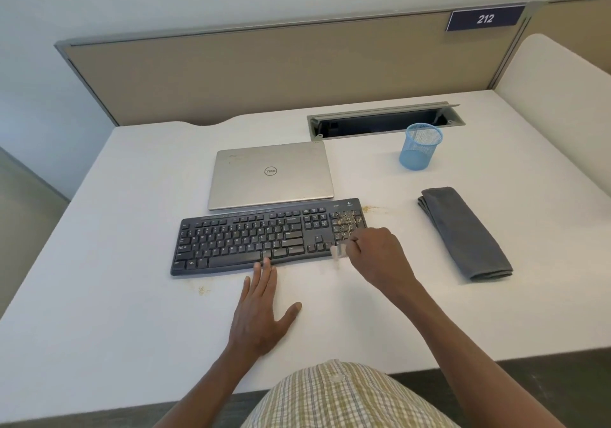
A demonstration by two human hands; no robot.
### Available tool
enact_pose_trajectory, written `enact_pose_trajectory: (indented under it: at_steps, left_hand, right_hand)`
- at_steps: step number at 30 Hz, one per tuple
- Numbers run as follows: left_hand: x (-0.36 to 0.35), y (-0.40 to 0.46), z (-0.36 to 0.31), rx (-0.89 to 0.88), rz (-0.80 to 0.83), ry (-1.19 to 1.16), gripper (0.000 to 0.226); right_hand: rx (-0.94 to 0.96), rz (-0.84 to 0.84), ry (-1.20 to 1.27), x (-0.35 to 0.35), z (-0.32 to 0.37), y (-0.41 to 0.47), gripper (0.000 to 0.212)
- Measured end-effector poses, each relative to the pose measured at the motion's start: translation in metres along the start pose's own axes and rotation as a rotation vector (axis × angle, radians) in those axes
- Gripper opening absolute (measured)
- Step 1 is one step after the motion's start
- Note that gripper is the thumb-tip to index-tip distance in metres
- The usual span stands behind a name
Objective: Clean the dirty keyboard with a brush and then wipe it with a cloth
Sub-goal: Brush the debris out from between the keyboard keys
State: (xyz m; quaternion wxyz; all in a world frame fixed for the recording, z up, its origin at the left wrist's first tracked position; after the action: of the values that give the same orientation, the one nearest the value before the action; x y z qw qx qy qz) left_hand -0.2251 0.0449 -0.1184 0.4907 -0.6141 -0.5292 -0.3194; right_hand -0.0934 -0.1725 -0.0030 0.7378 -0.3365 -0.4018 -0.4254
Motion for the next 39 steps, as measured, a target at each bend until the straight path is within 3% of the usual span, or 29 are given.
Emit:
enact_pose_trajectory:
  at_steps: [16,24,27,32,39]
  left_hand:
    - [-0.021,0.016,-0.068,0.035,-0.02,-0.032,0.098]
    - [-0.021,0.018,-0.067,0.02,-0.005,-0.024,0.093]
    - [-0.022,0.019,-0.066,0.015,0.014,-0.02,0.093]
    - [-0.021,0.02,-0.066,0.003,0.027,-0.021,0.094]
    - [-0.023,0.019,-0.065,-0.013,0.029,-0.053,0.093]
  right_hand:
    - [0.033,0.017,0.268,0.024,-0.039,0.021,0.015]
    - [0.184,0.067,0.126,0.016,-0.001,0.039,0.02]
    - [0.136,0.081,0.022,0.013,0.015,0.053,0.021]
    - [0.033,0.287,-0.135,0.003,0.034,0.053,0.026]
    - [-0.061,0.282,-0.189,0.005,0.046,0.06,0.021]
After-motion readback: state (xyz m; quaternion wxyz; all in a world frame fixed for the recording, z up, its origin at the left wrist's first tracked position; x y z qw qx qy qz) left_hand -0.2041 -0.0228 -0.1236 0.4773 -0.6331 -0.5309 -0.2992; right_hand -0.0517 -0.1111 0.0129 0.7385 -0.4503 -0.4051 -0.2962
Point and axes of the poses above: each hand's wrist, its own y-axis towards the middle knuckle, its own x-axis out of the back of the hand, z = x × y, the point moved 2 cm from there along y, towards the middle knuckle, and after that the axes turned 14 degrees about z, right-handed, at the moved point
